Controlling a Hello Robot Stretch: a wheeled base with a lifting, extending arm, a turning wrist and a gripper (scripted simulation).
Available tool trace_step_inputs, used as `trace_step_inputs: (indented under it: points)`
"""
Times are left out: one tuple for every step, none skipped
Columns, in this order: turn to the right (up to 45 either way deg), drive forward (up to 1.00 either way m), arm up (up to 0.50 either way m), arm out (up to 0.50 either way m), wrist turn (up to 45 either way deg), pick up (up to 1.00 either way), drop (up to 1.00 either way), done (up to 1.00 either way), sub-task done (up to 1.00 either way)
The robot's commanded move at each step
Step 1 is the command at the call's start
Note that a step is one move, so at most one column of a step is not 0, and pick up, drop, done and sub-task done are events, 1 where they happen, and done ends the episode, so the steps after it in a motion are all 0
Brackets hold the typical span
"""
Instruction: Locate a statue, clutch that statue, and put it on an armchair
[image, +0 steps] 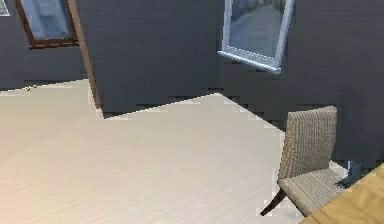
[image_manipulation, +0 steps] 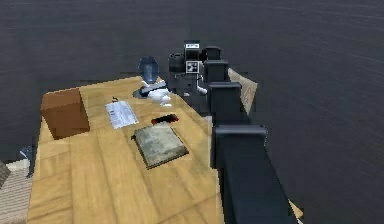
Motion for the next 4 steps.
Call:
trace_step_inputs:
  points:
    - [0.0, 0.00, 0.00, 0.00, -45.0, 0.00, 0.00, 0.00, 0.00]
    - [0.0, 0.00, 0.00, 0.00, -45.0, 0.00, 0.00, 0.00, 0.00]
    - [0.0, 0.00, 0.00, 0.00, -12.0, 0.00, 0.00, 0.00, 0.00]
    - [0.0, 0.00, 0.00, -0.38, 0.0, 0.00, 0.00, 0.00, 0.00]
